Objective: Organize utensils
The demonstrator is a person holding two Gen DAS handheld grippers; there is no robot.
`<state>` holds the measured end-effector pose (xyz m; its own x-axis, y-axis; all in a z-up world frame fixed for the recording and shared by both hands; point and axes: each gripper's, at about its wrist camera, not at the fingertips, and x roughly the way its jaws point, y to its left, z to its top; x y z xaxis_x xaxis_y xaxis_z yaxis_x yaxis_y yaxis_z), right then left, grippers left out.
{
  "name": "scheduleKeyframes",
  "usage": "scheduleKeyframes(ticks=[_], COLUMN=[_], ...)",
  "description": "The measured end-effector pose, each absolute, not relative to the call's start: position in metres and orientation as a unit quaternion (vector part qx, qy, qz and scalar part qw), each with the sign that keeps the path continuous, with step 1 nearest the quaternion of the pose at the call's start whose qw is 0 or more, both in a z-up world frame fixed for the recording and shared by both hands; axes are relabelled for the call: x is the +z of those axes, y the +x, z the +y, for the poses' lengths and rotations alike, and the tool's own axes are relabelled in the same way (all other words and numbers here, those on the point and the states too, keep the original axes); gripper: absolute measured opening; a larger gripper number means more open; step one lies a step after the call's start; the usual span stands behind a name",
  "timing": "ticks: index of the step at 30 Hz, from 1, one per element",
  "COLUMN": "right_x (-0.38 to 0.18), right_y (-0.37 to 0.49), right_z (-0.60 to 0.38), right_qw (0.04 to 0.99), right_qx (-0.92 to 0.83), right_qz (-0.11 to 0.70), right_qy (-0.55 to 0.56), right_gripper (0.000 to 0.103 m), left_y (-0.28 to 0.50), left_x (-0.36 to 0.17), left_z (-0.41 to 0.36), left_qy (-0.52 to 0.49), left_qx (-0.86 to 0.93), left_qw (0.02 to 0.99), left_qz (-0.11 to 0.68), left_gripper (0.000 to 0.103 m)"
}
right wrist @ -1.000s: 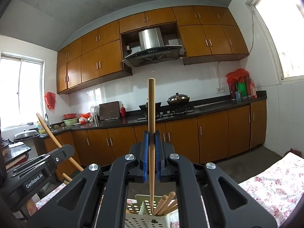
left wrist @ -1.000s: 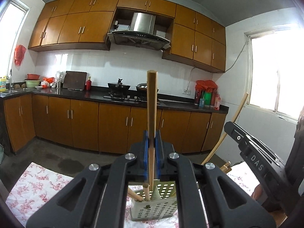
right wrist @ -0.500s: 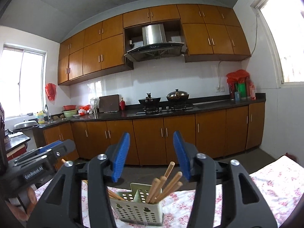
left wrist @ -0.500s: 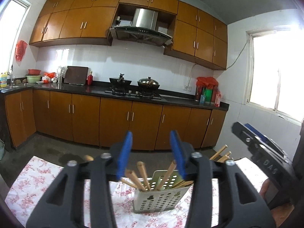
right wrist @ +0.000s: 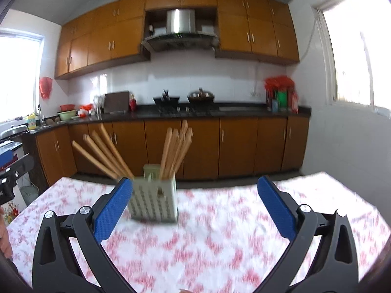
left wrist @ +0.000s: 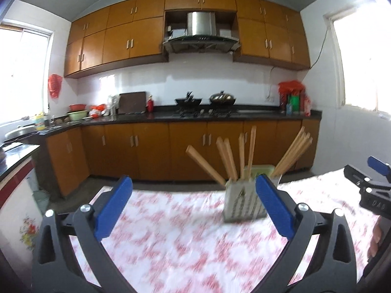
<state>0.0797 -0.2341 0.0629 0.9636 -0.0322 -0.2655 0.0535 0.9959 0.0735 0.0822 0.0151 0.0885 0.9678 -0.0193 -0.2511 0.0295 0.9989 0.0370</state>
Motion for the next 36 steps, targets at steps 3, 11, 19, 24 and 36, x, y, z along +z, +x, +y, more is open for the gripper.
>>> scheduleKeyframes(ticks=[3,11,19,24,36], right_x=[0.047,0.016,0.002,-0.006,-0.007], right_y=[0.072,0.048,0.035,0.033,0.03], right_z=[-0.233,-0.213,-0.21,-0.209,-0.211], right_qw=[0.986,0.983,0.983,0.981,0.98], right_qx=[-0.021,-0.005,0.01,0.009,0.005], right_qz=[0.157,0.18,0.18,0.191,0.194], right_qy=[0.052,0.035,0.048,0.042,0.04], right_gripper=[0.101,0.101,0.101,0.101,0.101], left_y=[0.068,0.048,0.038,0.037,0.039], left_x=[0.065,0.028,0.024,0.015,0.01], left_z=[0.019,0.024,0.014,0.009,0.006], left_qy=[0.023,0.007,0.017,0.026,0.026], left_qx=[0.009,0.017,0.003,-0.001,-0.008], left_qw=[0.989,0.983,0.985,0.983,0.982], left_qz=[0.147,0.183,0.17,0.18,0.189], left_gripper=[0.099,0.099,0.099,0.099,0.099])
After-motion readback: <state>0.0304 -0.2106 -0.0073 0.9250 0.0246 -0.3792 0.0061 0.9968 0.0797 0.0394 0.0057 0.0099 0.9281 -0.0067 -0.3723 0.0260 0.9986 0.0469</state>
